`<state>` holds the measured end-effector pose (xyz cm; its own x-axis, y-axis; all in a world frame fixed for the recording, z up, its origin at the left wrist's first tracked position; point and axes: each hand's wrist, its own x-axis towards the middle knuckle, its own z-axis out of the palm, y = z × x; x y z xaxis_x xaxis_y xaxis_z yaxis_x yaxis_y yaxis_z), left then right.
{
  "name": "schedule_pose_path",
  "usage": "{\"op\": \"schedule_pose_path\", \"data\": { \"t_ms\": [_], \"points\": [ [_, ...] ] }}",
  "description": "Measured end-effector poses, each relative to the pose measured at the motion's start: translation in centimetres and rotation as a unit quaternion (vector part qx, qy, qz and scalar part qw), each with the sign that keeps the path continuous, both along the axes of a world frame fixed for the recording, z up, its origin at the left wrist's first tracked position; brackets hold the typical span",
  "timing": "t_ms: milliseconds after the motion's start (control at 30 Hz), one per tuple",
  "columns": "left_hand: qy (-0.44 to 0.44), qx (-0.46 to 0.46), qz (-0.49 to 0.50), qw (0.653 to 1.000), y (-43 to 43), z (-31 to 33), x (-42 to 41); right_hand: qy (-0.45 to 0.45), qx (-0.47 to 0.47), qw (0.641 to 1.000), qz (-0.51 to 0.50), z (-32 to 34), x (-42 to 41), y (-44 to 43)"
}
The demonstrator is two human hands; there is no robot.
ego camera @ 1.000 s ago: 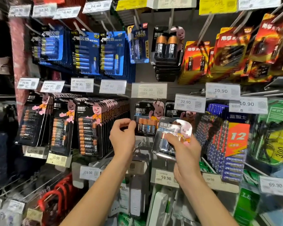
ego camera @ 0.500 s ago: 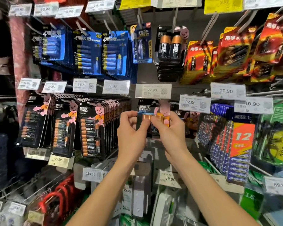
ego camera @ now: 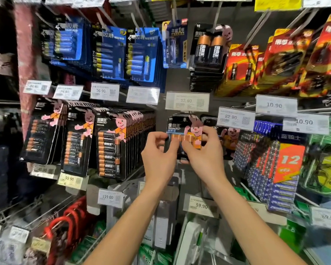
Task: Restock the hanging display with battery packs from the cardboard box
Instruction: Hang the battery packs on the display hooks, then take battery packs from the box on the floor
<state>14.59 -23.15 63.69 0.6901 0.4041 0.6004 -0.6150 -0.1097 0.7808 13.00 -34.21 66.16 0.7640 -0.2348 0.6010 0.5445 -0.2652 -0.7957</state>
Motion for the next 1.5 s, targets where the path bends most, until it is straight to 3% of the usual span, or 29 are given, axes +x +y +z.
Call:
{"op": "schedule_pose_path", "data": {
  "t_ms": [167,500,633,733,933,1067,1167,1333,1500],
  "points": [
    [0.002,0.022,0.021,1.0,0.4,-0.5,0.6,0.04,0.001,0.999,0.004,-1.6,-0.2,-0.6],
    [0.019,0.049,0.009,0.999,1.3,-2.6,0.3,0.028,-0.057,0.997,-0.052,-4.5,-2.7,-1.8],
    [0.013,0.062,0.038,0.997,3.4,-6.2,-2.1,0.049,-0.024,0.998,-0.008,-7.0,-5.4,-2.5],
    [0.011,0.12,0.058,0.991,5.9,-11.0,-5.5,0.059,-0.032,0.997,0.037,-10.5,-8.3,-3.1],
    [0.122,0.302,0.035,0.945,12.2,-23.8,-13.5,0.173,-0.055,0.978,0.1,-21.4,-12.5,-0.9],
    [0.236,0.399,-0.004,0.886,17.2,-32.0,-19.4,0.277,0.032,0.953,0.121,-29.4,-15.9,3.1],
    [0.31,0.42,-0.013,0.853,20.5,-36.5,-23.8,0.353,0.028,0.923,0.149,-35.4,-18.9,6.8],
    [0.393,0.443,-0.009,0.806,23.1,-41.1,-31.3,0.414,-0.095,0.882,0.205,-41.0,-24.2,10.8],
    [0.437,0.397,-0.015,0.807,23.3,-42.4,-37.2,0.421,-0.197,0.848,0.254,-43.1,-28.5,12.2]
  ]
}}
